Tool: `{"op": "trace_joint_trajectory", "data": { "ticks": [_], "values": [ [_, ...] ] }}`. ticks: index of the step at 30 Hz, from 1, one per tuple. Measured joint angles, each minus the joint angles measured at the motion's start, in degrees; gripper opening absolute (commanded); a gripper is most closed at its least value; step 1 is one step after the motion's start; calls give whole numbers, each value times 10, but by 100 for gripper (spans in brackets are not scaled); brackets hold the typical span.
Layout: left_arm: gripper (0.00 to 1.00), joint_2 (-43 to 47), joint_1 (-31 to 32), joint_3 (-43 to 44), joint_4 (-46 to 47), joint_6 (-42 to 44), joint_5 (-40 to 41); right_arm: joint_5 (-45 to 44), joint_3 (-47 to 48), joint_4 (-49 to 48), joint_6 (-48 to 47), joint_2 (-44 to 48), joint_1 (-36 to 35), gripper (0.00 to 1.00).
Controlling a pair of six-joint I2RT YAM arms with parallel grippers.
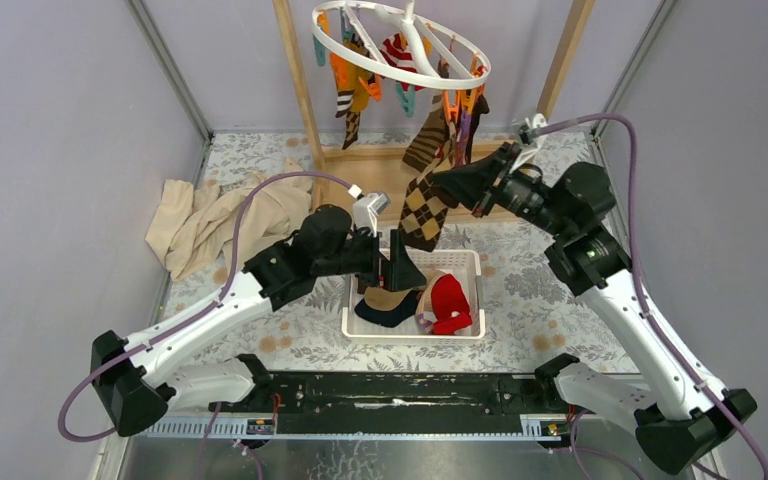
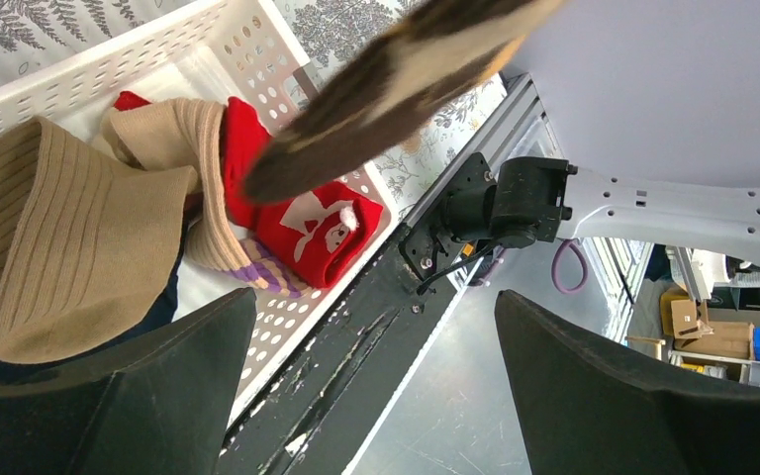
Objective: Remove the socks clipped to the hanger
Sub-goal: Remove the sock from the hanger.
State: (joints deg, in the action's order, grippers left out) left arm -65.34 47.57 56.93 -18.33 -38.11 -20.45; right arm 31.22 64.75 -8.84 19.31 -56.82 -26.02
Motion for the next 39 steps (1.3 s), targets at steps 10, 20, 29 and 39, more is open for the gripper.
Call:
{"op": "trace_joint_trajectory", "data": {
  "ticks": [10,20,29,39],
  "values": [
    [99,31,0,-8,0,-4,16,-64,68,47,-49,-90,-112,0],
    [99,42,0,-12,0,-3,29,-96,97,119,-70,-93,-118,0],
    [98,61,0,-87,71,9,49,-93,104,160,-55,-93,-118,0],
    [95,157,0,-191,261,49,86,-76,127,176,-42,-95,-118,0]
  ]
}}
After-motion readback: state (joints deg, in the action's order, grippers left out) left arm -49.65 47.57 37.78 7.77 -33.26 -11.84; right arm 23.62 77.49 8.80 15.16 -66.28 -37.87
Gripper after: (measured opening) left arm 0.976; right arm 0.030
